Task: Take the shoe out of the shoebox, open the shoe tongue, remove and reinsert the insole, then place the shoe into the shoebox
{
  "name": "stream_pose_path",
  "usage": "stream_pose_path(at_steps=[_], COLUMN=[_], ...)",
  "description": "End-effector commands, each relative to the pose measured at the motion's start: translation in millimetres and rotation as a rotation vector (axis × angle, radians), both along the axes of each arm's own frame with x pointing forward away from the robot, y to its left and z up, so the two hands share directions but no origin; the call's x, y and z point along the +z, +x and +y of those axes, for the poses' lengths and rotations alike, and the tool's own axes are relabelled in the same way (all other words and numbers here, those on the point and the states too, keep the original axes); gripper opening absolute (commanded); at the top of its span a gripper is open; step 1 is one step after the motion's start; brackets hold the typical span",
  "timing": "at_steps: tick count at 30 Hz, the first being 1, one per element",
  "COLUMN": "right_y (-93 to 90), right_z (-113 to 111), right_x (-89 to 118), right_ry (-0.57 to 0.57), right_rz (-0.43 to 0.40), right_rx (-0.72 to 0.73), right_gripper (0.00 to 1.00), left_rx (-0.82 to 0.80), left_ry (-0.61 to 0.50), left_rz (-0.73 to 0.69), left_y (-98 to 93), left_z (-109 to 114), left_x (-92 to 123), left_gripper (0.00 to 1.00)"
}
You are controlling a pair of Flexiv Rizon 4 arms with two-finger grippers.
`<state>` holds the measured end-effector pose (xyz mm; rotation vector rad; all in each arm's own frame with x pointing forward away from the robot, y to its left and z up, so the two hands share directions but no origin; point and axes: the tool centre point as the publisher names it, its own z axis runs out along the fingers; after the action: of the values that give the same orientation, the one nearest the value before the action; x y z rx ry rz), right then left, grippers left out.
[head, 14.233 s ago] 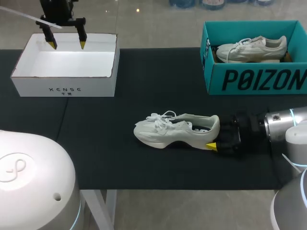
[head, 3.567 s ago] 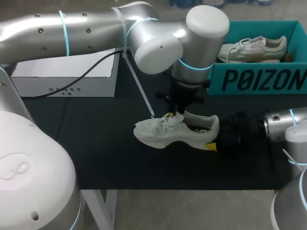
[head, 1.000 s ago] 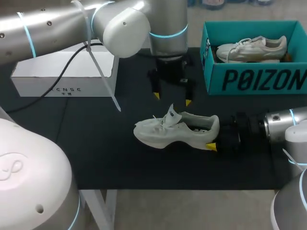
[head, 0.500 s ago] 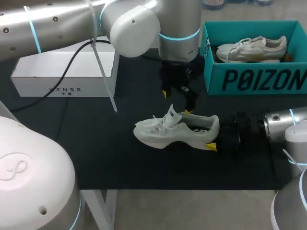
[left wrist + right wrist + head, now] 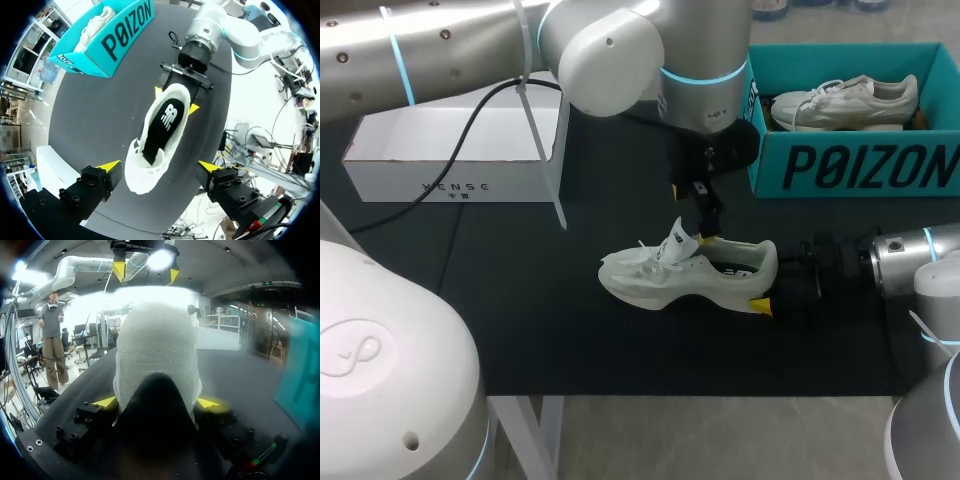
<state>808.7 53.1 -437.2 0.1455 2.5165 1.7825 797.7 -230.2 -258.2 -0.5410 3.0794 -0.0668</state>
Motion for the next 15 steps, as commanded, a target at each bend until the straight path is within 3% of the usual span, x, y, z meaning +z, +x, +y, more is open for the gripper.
stream_pose_path(at_steps=[1, 15], right_y=[-1.0, -1.0], right_z=[2, 2], right_x=[-7, -7], right_ry=[-0.002, -0.002], right_rz=[0.001, 0.001], right_rx=[0.000, 0.000], right_gripper=[0.00, 0.00], left_rx=[-0.001, -0.359], left_ry=[0.001, 0.106], left_rz=[0.000, -0.022], left_y=[0.3, -1.8], left_z=[0, -29], left_x=[0, -24], left_gripper=[1.00, 1.00])
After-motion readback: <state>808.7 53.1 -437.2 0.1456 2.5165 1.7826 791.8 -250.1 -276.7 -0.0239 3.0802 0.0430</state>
